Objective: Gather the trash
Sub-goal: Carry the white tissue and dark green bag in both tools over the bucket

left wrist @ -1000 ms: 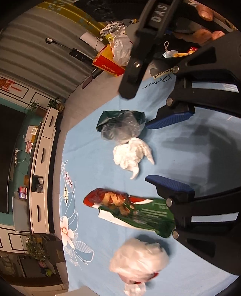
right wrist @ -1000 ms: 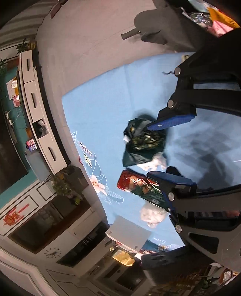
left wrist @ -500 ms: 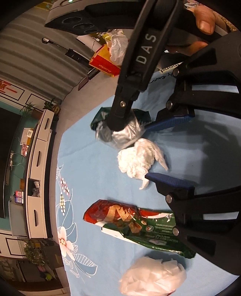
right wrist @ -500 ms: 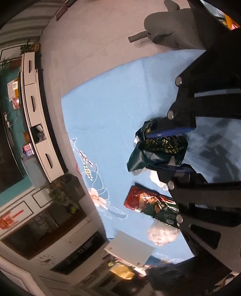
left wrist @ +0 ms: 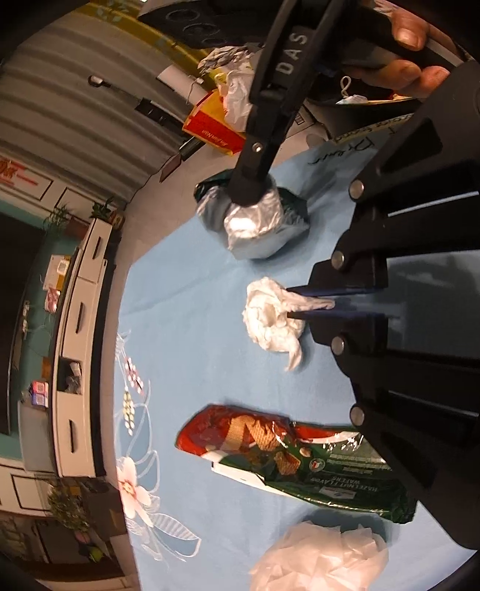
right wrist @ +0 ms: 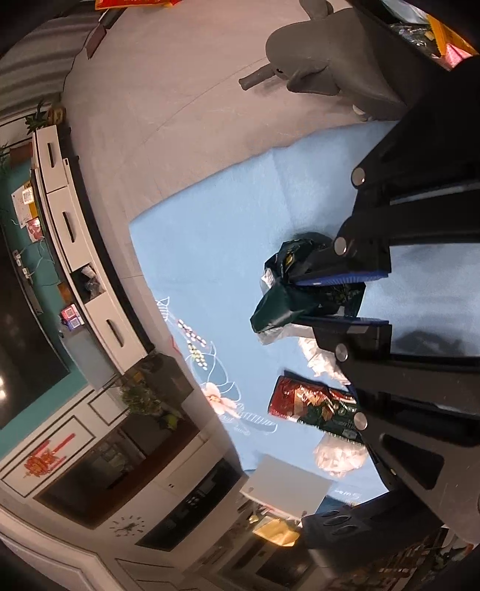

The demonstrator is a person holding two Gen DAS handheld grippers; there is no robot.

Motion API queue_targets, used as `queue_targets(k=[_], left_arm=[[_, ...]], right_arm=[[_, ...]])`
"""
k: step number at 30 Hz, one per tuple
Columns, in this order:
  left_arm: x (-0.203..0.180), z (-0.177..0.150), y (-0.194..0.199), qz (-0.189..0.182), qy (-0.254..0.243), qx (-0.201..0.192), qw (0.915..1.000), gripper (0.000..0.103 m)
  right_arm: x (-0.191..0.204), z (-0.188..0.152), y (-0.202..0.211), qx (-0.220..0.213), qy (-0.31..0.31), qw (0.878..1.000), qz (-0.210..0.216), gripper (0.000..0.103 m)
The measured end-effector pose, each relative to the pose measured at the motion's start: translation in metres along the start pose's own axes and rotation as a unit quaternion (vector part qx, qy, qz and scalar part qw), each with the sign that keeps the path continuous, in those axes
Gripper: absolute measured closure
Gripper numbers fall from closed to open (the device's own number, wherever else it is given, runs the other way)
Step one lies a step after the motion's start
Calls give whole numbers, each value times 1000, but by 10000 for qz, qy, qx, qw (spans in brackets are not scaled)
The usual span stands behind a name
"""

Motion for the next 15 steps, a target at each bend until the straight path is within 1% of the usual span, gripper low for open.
queue_targets(k=[4,7,9,15], left_arm=[[-15,-4,16,-102,-133,-65,9998,96],[-28,-12,32,-163,-252,-98,9995,96],[-41,-19,44,-284,-321,-86,9990,96],[-74,-36,72,-477,-532,-130,9974,96]], right_arm=[[0,-3,27,-208,-58,9998,26,87],[-4,-8,56,-436,-82,9990,-87,87],[-9,-14,79,-564,-134,9982,-123,87],[-27,-40,137,-812,-261,9958,-346,87]])
Point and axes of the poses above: each gripper's, at about its wrist camera, not at the fingertips, and y roughly against the way its jaws point, x to its left, z to its top, the point moved 6 cm from there along -y, roughly the way its jaws point, and after that the axes turned 7 degrees about y, right-handed, at the moved point
